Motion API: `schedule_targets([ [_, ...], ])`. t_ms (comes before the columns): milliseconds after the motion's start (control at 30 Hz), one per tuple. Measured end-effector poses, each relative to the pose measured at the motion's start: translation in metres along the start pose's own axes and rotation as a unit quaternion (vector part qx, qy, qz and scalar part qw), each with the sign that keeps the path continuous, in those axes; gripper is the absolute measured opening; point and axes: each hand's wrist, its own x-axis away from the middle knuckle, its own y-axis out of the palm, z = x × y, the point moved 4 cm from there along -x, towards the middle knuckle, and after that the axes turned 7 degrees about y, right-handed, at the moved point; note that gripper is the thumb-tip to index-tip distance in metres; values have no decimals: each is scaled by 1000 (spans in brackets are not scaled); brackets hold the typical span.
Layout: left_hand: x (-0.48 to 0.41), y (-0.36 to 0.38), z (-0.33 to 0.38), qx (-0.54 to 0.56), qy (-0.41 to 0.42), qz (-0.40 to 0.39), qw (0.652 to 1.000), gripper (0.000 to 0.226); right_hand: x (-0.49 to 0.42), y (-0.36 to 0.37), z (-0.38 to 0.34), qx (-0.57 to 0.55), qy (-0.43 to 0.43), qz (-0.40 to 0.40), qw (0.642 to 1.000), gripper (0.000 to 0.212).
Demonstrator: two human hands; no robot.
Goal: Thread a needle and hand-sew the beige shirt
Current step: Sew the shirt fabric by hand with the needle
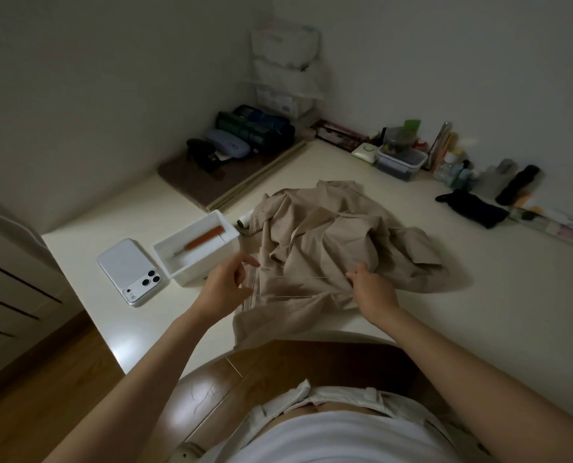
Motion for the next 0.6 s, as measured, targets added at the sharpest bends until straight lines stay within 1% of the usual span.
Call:
schedule_targets([
  [100, -2, 5, 9, -62, 49, -37, 996, 44, 0, 3, 4, 4, 3, 3, 1000, 30],
  [200, -5, 5, 12, -64, 50, -36, 996, 40, 0, 3, 7, -15, 10, 8, 1000, 29],
  [300, -12, 1, 14, 5, 20, 17, 1000, 35, -1, 1, 10, -46, 17, 0, 999, 28],
  [367, -20, 0, 19, 70, -13, 59, 996, 26, -1, 1, 10, -54, 21, -9, 998, 27],
  [400, -25, 1, 23, 88, -25, 65, 994, 23, 0, 1, 9, -57, 22, -12, 998, 26],
  [467, -34, 7, 29, 69, -19, 36, 997, 23, 1, 2, 10, -64, 28, -14, 997, 26],
  [533, -38, 18, 32, 16, 3, -23, 1000, 30, 2, 3, 14, -73, 41, -15, 996, 29],
  [567, -38, 23, 34, -10, 14, -38, 999, 30, 1, 4, 16, -76, 47, -18, 996, 30],
  [600, -36, 26, 37, -32, 29, -37, 998, 26, 1, 5, 18, -81, 53, -22, 995, 31],
])
